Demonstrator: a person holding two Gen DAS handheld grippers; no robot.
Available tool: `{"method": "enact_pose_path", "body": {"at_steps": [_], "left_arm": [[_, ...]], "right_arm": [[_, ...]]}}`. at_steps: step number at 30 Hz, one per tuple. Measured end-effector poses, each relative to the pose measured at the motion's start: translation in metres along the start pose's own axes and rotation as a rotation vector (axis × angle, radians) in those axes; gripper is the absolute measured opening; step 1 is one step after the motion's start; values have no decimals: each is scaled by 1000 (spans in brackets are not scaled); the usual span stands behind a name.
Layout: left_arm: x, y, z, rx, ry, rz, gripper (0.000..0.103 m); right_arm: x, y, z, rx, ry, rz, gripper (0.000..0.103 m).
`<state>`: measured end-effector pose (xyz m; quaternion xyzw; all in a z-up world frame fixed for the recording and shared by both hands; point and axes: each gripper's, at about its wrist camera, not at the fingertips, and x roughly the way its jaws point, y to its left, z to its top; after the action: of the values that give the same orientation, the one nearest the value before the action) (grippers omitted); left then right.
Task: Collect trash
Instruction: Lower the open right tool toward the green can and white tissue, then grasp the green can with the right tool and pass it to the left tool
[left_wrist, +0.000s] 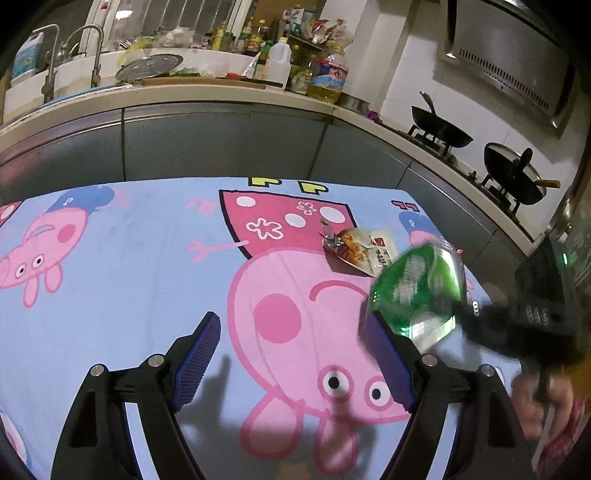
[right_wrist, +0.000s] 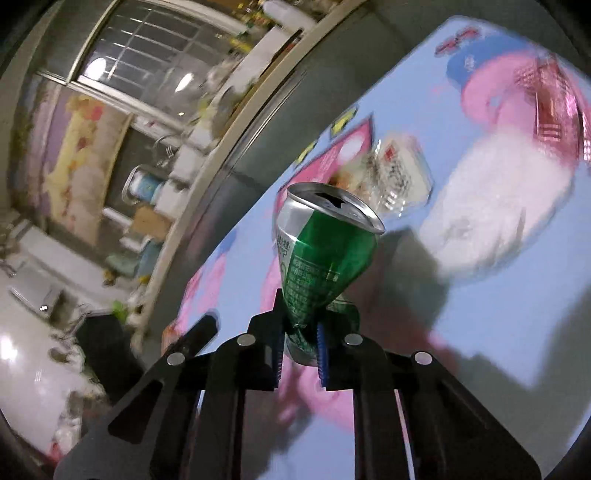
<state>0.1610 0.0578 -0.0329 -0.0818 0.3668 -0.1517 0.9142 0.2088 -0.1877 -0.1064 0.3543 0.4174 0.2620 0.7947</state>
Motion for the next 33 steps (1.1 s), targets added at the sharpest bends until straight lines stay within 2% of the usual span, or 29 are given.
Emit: {"method": "enact_pose_path", "body": {"at_steps": [3,5,9,12,16,20,24,26,28,30,33], "left_arm": [[-8,0,-6,10,-5,7,81],[-11,1,-9,6,-1,8,81],[-16,-2,-16,5,15,-7,81],[-19,-7,-19,18,21,-17,83],[-22,-22,-25,63,20,-29,85],[-16,-35,-27,92,43,-58,86],[6,-35,-16,82,110,-152,87],[23,-29,-5,47,172,-230,87],[38,-23,1,15,223,-268,87],[47,-21,4,3,250,-289,86],[57,-23,3,8,281,-305,82]], "right_arm": [[7,-6,-34,85,56,93,14],[13,-10,-50,115,85,121,15],[11,-14,-58,134,74,92,21],[5,-18,-59,140,47,23,28],[-14,-28,-61,158,-4,-20,54],[-34,-33,-61,149,-51,-40,54],[-47,-40,-66,164,-63,-40,54],[-49,-40,-69,160,-62,-39,54],[-49,-40,-71,149,-57,-43,54],[-47,-38,-72,133,-54,-60,51],[-44,-37,-70,117,-50,-68,38]]}}
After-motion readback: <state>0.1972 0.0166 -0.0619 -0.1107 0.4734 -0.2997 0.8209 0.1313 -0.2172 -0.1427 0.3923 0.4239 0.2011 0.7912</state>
